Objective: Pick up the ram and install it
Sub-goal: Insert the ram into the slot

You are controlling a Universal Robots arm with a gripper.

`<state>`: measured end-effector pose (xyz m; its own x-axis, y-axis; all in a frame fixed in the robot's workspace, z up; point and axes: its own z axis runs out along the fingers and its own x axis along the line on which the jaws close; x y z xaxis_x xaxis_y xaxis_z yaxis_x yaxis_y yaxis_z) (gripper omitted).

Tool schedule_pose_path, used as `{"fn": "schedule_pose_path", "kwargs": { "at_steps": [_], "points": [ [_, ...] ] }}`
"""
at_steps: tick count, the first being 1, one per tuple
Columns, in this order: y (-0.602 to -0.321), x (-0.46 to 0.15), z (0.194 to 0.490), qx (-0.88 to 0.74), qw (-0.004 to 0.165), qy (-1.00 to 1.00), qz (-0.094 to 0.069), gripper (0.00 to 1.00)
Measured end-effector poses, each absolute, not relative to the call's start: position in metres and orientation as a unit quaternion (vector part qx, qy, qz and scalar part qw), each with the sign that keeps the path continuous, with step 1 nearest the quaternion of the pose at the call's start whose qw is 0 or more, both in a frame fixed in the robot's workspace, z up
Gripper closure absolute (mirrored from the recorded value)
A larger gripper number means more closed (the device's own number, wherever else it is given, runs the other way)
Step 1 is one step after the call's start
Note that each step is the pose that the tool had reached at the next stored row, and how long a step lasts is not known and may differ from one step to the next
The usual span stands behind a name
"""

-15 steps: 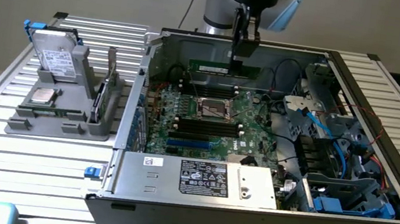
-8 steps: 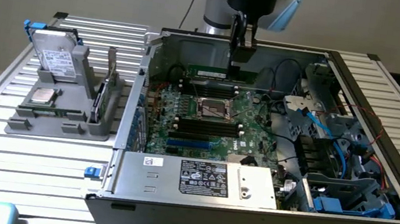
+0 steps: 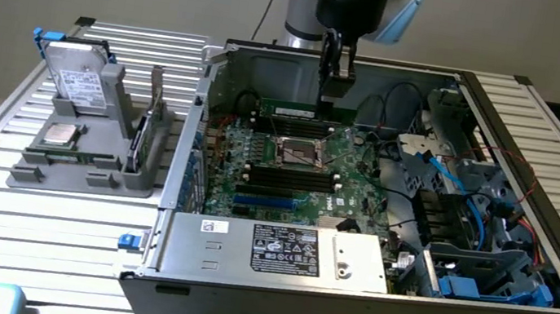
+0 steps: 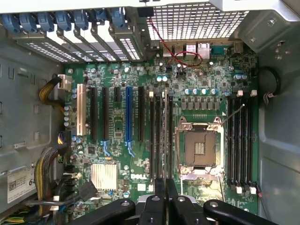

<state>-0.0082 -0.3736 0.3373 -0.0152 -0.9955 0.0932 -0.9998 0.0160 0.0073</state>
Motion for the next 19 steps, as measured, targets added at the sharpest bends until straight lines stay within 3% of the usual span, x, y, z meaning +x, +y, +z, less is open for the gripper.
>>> {"fn": "schedule_pose_path", "kwargs": {
  "at_steps": [19],
  "points": [
    [-0.374, -0.008, 0.312, 0.701, 0.036, -0.712, 0.03, 0.87]
  ]
}}
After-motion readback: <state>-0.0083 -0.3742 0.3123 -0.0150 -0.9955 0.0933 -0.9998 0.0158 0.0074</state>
